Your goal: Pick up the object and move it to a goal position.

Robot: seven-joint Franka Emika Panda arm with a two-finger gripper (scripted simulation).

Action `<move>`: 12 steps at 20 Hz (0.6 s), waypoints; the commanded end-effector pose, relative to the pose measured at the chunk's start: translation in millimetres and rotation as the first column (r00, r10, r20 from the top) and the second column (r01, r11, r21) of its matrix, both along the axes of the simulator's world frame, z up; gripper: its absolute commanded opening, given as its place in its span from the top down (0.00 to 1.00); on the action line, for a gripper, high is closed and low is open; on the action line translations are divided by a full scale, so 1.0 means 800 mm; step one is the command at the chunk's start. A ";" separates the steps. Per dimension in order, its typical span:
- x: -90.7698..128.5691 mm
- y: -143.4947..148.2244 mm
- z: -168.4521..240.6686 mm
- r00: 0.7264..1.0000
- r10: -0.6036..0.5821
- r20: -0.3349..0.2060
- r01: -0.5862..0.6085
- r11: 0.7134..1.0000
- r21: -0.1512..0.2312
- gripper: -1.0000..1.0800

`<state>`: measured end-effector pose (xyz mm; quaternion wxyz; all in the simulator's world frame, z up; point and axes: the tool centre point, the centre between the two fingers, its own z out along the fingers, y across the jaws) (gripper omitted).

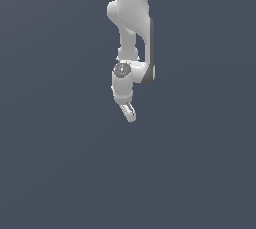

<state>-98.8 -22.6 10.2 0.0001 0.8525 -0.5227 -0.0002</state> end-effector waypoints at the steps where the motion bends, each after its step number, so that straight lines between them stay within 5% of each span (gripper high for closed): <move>1: 0.002 -0.002 0.003 1.000 0.000 0.000 0.000 1.000 0.000 1.00; 12: 0.043 -0.033 0.052 1.000 0.000 0.000 0.000 1.000 -0.002 1.00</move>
